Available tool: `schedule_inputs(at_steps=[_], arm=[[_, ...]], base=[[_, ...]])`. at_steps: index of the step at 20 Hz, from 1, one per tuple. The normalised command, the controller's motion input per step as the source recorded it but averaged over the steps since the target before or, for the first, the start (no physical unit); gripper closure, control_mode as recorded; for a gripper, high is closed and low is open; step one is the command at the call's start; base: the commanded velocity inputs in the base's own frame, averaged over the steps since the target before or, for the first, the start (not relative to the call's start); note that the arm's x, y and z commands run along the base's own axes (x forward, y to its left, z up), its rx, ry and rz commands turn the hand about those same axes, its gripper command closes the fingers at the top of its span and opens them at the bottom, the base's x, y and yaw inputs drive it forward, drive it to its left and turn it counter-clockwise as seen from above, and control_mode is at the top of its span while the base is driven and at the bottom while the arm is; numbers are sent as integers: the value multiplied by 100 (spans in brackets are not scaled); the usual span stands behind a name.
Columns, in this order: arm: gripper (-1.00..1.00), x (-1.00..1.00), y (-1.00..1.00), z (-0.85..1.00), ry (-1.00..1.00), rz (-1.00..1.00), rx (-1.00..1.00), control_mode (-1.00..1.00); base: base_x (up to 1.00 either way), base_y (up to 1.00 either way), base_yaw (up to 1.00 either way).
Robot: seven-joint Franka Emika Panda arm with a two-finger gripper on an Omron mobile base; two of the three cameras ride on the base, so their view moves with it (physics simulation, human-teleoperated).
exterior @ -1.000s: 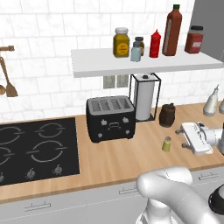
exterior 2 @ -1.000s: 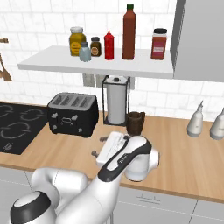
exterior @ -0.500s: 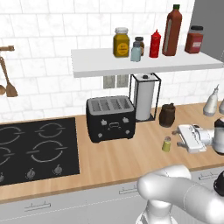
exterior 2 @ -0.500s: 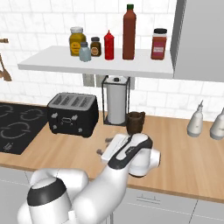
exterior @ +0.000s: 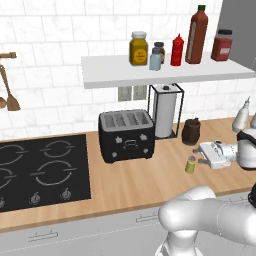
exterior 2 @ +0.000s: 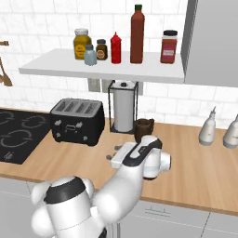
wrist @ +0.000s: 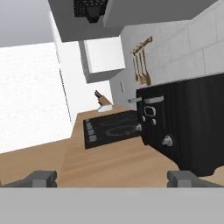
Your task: Put the shaker and condiment bottle from the counter next to their counterparts in the cabinet.
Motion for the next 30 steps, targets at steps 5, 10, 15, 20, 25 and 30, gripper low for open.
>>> schedule_inputs(at_steps=[5,10,15,20,25,30], arm=[[-100,30,-5,-6,12,0,-3,-100],[-100,12,0,-4,3,0,0,-100],[-100,0,-2,-50,-6,0,-13,-100],[-100,0,0,-14,-8,0,-2,-100],[-100,0,0,-6,-3,0,0,-100],[-100,7,0,-29,-5,0,0,-100]], base=[[0,0,0],[0,0,0],[0,0,0],[0,0,0],[0,0,0],[0,0,0]])
